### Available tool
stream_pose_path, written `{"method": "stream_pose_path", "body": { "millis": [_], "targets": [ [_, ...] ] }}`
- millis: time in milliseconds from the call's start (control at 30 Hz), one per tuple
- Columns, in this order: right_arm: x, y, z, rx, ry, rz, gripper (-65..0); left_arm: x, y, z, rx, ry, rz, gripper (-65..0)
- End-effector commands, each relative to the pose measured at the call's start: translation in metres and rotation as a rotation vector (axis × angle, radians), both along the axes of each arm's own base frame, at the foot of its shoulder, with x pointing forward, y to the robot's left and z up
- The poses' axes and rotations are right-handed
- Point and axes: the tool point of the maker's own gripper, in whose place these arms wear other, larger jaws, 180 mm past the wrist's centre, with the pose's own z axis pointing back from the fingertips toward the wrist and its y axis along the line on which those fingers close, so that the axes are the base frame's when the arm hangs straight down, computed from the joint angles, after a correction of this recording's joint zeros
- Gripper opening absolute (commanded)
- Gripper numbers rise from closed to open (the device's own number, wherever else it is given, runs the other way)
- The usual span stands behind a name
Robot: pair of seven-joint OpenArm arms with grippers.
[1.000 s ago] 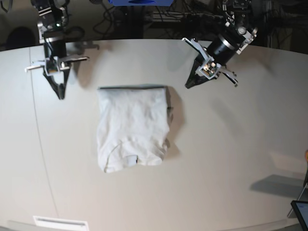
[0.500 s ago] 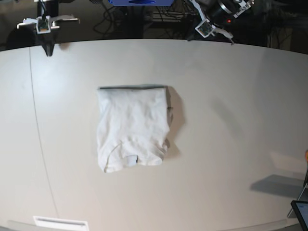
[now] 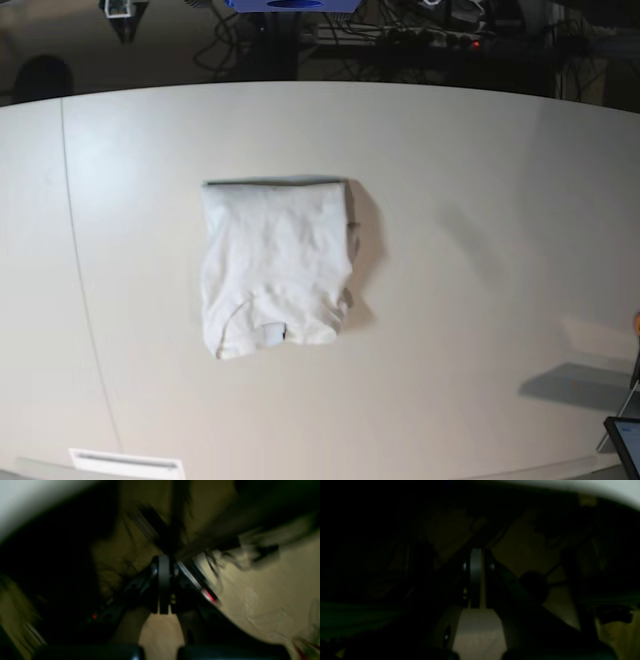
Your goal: Fold the T-shirt properly
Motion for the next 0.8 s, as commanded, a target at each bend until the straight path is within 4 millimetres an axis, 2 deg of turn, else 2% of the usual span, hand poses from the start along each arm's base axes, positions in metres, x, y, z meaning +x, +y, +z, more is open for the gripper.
{"method": "stream_pose_path", "body": {
  "millis": [0, 67, 167, 200, 267, 333, 400, 467, 567, 667, 767],
  "targets": [
    [-0.003, -0.006, -0.008, -0.020, 0.013, 0.003, -61.5, 0.000, -0.002, -0.007, -0.019, 0.005, 0.043, -65.0],
    [-0.016, 0.009, -0.040, 0.005, 0.106, 0.038, -61.5, -0.007, 0.002, -0.038, -0.004, 0.082, 0.086, -65.0],
    [-0.027, 0.033, -0.084, 0.032, 0.246, 0.116, -61.5, -0.017, -0.007, -0.083, 0.017, 0.225, 0.091, -65.0],
    [-0.036, 0.042, -0.102, 0.036, 0.323, 0.159, -61.5, -0.022, -0.011, -0.099, 0.027, 0.292, 0.085, -65.0],
    [-0.038, 0.067, -0.129, 0.047, 0.426, 0.233, -61.5, -0.023, -0.014, -0.127, 0.055, 0.399, 0.069, -65.0],
    [-0.040, 0.075, -0.148, 0.033, 0.523, 0.249, -61.4, -0.029, -0.021, -0.150, 0.054, 0.497, 0.081, -65.0],
    [-0.036, 0.087, -0.161, 0.035, 0.590, 0.233, -61.4, -0.031, -0.026, -0.168, 0.038, 0.574, 0.106, -65.0],
    [-0.024, 0.086, -0.169, 0.017, 0.639, 0.220, -61.4, -0.038, -0.030, -0.181, 0.024, 0.657, 0.125, -65.0],
    [-0.008, 0.087, -0.178, -0.003, 0.733, 0.194, -61.4, -0.037, -0.037, -0.193, 0.003, 0.758, 0.148, -65.0],
    [0.010, 0.080, -0.183, -0.025, 0.812, 0.168, -61.4, -0.014, -0.045, -0.199, 0.010, 0.753, 0.167, -65.0],
    [0.016, 0.086, -0.185, 0.021, 0.904, 0.190, -61.4, 0.009, -0.032, -0.207, 0.106, 0.693, 0.220, -65.0]
  ]
}}
